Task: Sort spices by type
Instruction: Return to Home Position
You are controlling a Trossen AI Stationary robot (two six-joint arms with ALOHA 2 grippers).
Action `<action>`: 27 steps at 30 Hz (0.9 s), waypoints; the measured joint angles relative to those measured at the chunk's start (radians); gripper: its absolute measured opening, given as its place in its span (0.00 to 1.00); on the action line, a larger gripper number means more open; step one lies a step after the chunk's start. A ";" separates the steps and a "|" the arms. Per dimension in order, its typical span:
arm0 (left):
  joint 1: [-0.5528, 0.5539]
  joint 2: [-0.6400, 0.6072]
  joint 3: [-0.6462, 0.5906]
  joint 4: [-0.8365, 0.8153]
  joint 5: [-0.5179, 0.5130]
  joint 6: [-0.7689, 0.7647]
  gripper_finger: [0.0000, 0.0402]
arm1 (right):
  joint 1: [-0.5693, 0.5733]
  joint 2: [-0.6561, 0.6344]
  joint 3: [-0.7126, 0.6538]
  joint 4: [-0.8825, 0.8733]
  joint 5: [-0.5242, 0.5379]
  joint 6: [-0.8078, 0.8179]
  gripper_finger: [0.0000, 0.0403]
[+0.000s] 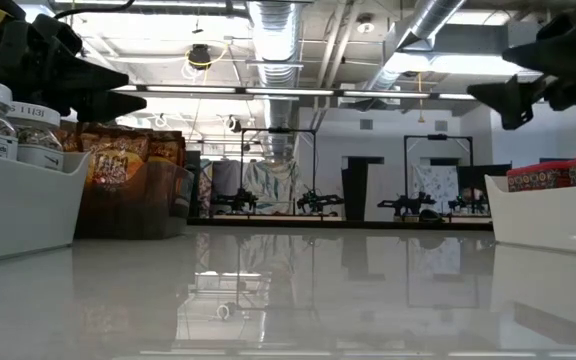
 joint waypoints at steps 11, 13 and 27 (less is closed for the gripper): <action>0.000 0.003 0.000 -0.001 -0.002 0.000 0.76 | -0.003 0.002 0.027 -0.128 -0.044 0.008 0.87; 0.000 0.004 0.000 -0.001 -0.002 0.000 0.76 | -0.008 0.002 0.057 -0.220 -0.049 0.008 0.87; 0.000 0.004 0.000 -0.001 -0.003 0.000 0.76 | -0.006 0.002 0.141 -0.514 -0.051 0.008 0.87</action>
